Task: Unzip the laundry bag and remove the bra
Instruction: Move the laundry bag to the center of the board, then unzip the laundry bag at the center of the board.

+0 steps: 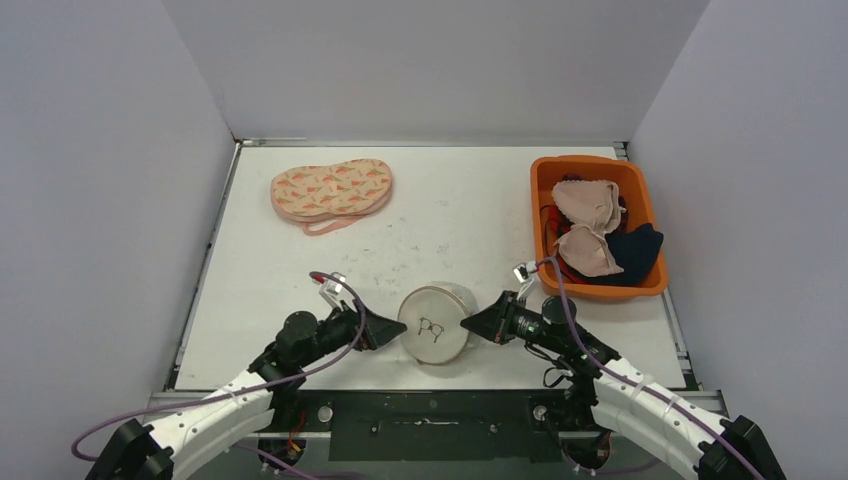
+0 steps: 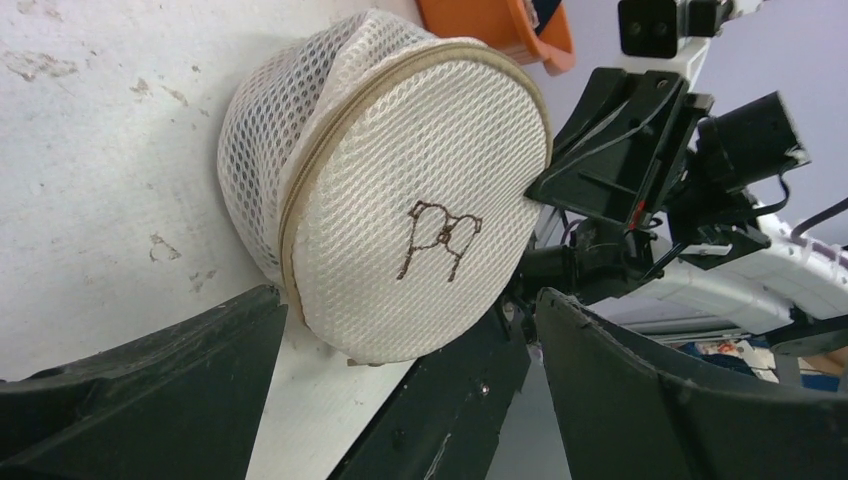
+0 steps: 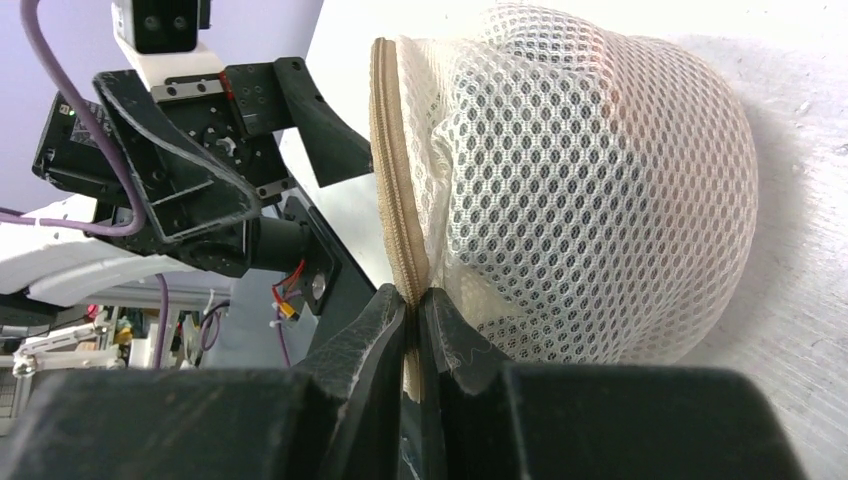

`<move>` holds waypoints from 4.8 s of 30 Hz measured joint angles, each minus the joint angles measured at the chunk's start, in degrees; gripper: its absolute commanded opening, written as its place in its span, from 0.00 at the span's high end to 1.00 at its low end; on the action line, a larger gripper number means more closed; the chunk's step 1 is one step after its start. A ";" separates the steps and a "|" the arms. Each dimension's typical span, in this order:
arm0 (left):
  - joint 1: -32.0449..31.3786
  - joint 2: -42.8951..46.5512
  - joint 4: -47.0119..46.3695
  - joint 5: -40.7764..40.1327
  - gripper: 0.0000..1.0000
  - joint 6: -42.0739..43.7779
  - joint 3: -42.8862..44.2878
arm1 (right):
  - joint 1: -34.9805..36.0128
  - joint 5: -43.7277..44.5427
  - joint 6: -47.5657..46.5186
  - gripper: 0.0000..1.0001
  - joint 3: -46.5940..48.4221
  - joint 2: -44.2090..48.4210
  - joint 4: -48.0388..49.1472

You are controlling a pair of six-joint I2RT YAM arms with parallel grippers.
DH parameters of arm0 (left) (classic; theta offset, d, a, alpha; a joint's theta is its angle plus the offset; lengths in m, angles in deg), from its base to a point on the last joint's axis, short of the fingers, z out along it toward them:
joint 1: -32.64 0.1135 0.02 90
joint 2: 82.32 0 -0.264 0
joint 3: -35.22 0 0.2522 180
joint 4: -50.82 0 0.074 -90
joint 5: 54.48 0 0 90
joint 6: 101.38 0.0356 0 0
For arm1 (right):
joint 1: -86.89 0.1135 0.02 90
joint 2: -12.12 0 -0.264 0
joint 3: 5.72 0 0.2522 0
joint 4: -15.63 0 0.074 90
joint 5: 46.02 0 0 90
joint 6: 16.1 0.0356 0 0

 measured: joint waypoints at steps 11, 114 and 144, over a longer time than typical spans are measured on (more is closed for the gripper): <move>-2.49 -16.46 -3.96 -0.83 0.03 5.75 0.50 | -1.44 -4.04 -0.15 0.95 2.05 -3.02 -0.35; -8.15 -2.51 42.03 -35.06 1.00 -33.18 25.49 | 37.29 54.55 -17.03 0.38 24.33 -20.22 -9.60; -8.26 -6.19 47.89 -35.06 1.00 -33.57 30.51 | 44.63 77.42 -22.10 0.47 35.93 -37.48 -19.17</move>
